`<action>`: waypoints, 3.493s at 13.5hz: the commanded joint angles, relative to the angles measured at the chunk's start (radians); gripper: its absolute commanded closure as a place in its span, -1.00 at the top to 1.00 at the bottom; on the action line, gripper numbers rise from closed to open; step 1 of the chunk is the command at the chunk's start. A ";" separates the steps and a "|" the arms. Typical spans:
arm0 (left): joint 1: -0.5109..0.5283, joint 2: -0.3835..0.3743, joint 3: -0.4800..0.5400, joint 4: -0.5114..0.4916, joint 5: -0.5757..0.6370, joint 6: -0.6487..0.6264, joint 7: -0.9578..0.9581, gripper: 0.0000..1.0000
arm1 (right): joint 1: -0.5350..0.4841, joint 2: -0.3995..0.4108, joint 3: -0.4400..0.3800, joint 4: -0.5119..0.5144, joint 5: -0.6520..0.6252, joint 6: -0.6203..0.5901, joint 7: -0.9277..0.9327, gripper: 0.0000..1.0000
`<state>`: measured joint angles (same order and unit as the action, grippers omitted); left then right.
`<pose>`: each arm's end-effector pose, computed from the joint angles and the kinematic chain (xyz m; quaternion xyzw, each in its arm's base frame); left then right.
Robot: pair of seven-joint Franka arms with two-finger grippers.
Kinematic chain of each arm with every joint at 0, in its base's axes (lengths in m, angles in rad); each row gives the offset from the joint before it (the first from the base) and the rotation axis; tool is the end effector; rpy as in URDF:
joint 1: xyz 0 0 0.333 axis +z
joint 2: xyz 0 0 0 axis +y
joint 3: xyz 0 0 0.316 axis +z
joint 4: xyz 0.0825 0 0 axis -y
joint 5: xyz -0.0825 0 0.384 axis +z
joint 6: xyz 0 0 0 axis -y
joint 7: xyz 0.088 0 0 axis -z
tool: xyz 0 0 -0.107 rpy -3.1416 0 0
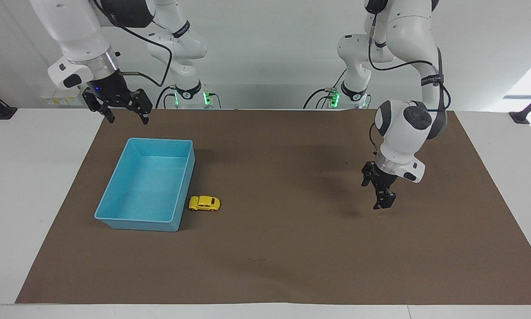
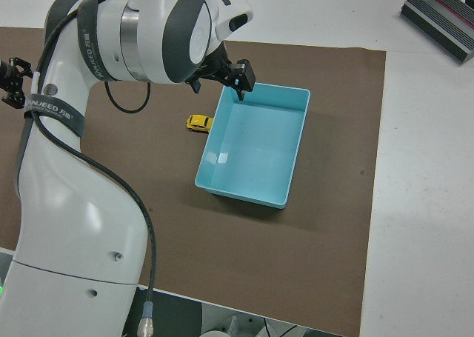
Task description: Wind up and store yellow beetle car
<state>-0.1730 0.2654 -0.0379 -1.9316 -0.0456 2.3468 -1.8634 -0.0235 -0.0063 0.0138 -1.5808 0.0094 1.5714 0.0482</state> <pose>0.6112 -0.1304 0.3656 0.6639 0.7437 0.0189 0.0758 0.5525 -0.0043 0.6233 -0.9996 0.0290 0.0016 0.0046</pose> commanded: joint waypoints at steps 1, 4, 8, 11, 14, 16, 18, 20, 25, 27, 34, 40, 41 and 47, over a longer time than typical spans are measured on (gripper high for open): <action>0.017 -0.017 -0.010 0.020 0.007 -0.035 0.033 1.00 | 0.001 -0.006 -0.002 0.001 -0.006 -0.022 -0.038 1.00; 0.035 -0.040 -0.010 0.022 0.007 -0.050 0.104 1.00 | 0.002 -0.029 0.005 -0.042 -0.005 -0.001 -0.034 1.00; 0.061 -0.083 -0.008 0.023 0.007 -0.099 0.266 1.00 | 0.001 0.003 0.017 -0.028 -0.008 0.010 -0.033 1.00; 0.081 -0.120 -0.008 0.023 0.007 -0.109 0.380 1.00 | 0.002 0.045 0.017 -0.019 0.004 0.050 0.016 1.00; 0.099 -0.150 -0.007 0.031 0.007 -0.110 0.542 1.00 | 0.030 0.084 0.017 -0.027 0.011 0.105 0.056 1.00; 0.121 -0.147 -0.007 0.078 0.009 -0.150 0.683 1.00 | 0.042 0.114 0.017 -0.030 0.009 0.127 0.113 1.00; 0.124 -0.144 -0.007 0.105 0.009 -0.162 0.830 1.00 | 0.060 0.140 0.017 -0.044 0.009 0.166 0.191 1.00; 0.124 -0.150 -0.007 0.105 0.009 -0.164 0.972 1.00 | 0.077 0.158 0.017 -0.073 0.009 0.222 0.292 1.00; 0.124 -0.156 -0.008 0.131 0.012 -0.227 1.232 1.00 | 0.135 0.175 0.017 -0.158 -0.008 0.361 0.578 1.00; 0.124 -0.166 -0.008 0.144 0.012 -0.274 1.380 1.00 | 0.151 0.190 0.017 -0.203 -0.011 0.430 0.747 1.00; 0.132 -0.229 -0.010 0.184 0.016 -0.483 1.690 1.00 | 0.234 0.273 0.017 -0.208 -0.060 0.530 1.241 1.00; 0.132 -0.236 -0.010 0.305 0.026 -0.664 1.810 1.00 | 0.234 0.290 0.017 -0.255 -0.060 0.637 1.528 1.00; 0.132 -0.241 -0.010 0.330 0.024 -0.700 1.810 1.00 | 0.237 0.295 0.017 -0.266 -0.062 0.653 1.564 1.00; 0.130 -0.322 -0.013 0.332 0.023 -0.791 1.839 1.00 | 0.235 0.368 0.017 -0.269 -0.062 0.749 1.697 1.00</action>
<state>-0.0574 -0.0419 -0.0385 -1.5911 -0.0344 1.5702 -0.0450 0.2168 0.3537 0.0247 -1.8457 -0.0311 2.2906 1.6909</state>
